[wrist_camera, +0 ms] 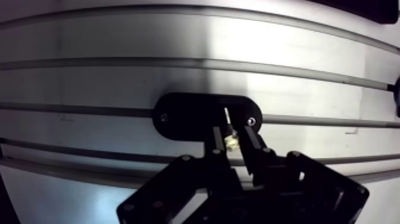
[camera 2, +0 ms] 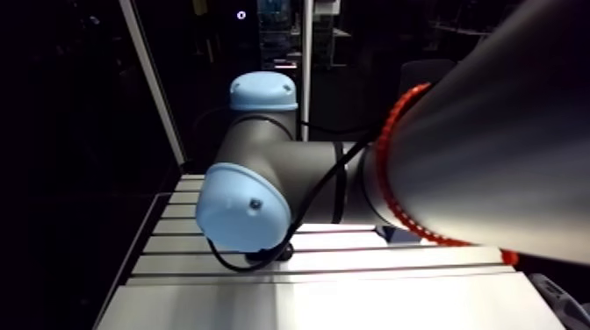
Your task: Pick up the M10 bolt and insert it into the hex recess until seated.
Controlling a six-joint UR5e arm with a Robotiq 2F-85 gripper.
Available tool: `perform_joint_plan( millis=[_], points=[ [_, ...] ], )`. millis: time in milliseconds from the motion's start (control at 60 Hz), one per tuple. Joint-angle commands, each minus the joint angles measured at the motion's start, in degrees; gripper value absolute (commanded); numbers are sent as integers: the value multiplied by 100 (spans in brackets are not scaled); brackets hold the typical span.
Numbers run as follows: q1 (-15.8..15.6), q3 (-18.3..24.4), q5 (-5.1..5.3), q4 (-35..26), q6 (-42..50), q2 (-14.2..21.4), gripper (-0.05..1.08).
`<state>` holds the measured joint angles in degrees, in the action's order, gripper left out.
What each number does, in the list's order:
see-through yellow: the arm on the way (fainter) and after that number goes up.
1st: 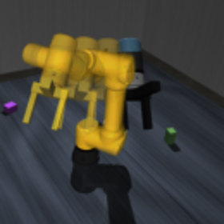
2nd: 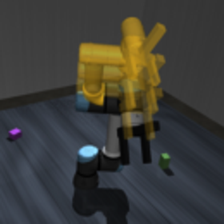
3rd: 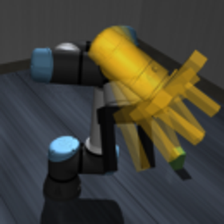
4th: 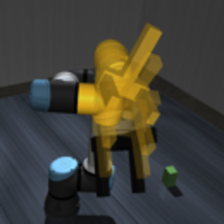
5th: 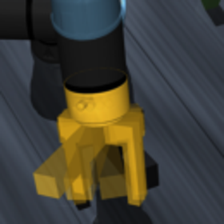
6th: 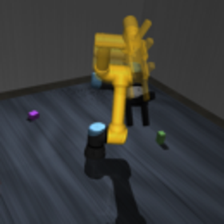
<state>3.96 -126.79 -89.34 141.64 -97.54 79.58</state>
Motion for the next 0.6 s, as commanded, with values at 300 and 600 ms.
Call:
perform_joint_plan(
  millis=[300, 600],
  points=[
    [8, 0, 35, 0, -6, 16, 73],
    [-9, 43, 43, 0, -23, 76, 75]
  ],
)
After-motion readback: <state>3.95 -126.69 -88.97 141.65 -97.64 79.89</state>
